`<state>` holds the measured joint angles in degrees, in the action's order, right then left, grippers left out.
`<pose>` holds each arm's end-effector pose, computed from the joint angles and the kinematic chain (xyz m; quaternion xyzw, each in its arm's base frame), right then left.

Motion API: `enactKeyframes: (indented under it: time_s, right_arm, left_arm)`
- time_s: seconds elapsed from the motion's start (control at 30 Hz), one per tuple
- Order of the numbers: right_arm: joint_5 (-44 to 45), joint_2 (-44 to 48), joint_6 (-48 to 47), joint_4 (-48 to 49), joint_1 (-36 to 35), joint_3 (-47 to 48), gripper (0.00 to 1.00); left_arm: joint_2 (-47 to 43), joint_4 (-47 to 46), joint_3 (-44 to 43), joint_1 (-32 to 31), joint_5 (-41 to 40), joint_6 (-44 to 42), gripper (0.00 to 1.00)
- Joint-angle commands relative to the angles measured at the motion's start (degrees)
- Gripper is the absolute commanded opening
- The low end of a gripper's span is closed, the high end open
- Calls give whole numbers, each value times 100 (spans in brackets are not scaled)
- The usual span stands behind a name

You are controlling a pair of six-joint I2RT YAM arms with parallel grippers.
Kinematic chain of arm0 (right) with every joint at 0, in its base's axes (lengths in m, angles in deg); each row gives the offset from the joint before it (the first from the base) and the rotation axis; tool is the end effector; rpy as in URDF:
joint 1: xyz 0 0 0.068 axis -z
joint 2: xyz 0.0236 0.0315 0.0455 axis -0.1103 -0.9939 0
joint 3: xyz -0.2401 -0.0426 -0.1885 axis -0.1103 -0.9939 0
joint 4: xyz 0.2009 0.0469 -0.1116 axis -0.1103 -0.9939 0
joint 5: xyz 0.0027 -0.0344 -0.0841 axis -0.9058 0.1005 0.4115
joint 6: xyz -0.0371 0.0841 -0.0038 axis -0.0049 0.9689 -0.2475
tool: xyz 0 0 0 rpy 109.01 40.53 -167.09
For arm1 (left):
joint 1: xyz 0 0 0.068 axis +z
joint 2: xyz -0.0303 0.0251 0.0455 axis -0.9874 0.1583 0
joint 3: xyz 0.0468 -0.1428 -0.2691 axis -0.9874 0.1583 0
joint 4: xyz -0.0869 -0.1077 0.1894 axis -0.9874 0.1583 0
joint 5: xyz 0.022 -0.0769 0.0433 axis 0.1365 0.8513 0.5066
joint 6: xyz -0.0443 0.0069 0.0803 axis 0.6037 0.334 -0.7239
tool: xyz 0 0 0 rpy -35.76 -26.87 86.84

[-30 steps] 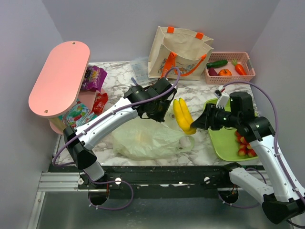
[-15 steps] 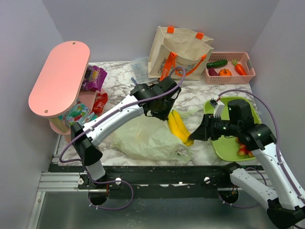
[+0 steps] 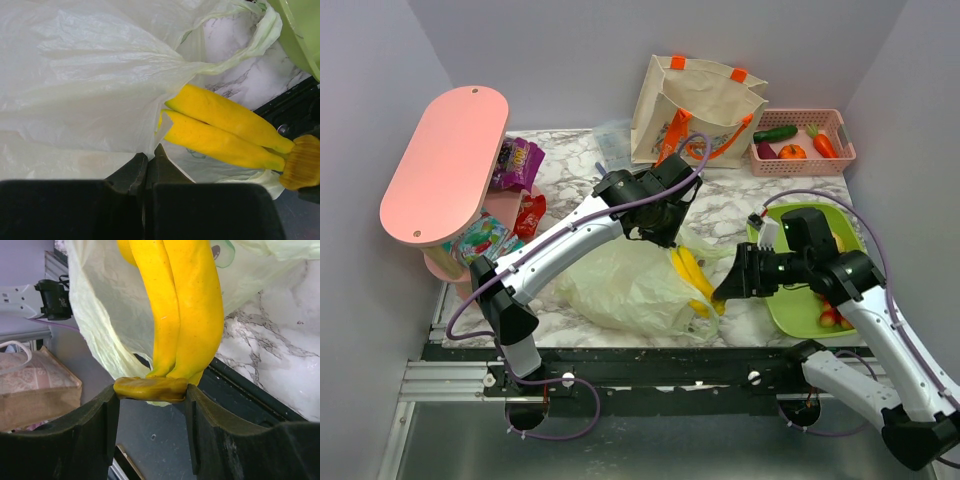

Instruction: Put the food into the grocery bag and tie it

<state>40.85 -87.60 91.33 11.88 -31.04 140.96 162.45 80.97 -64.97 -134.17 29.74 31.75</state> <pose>0.0911 0.0919 0.3208 -0.1055 0.8968 0.3834 0.1939 0.2144 -0.2799 0.3721 0.2239 0.9345 -0.1541 0.2298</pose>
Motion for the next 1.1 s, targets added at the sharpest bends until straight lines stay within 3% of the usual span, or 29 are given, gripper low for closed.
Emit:
enactKeyframes:
  time_s: [0.0, 0.33, 0.6, 1.07]
  right_arm:
    - [-112, -312, 95, 320, -34, 128, 1]
    - [42, -766, 882, 1502, -30, 169, 1]
    - [-321, -682, 2703, 3905, -34, -1044, 1]
    - [-446, -997, 4255, 6278, -110, -2391, 1]
  left_arm:
    - [-192, -44, -24, -3, 107, -52, 0]
    - [-330, -177, 153, -7, 269, 144, 0]
    - [-463, -187, 104, -7, 487, 248, 0]
    - [-430, -278, 91, 1, 492, 375, 0]
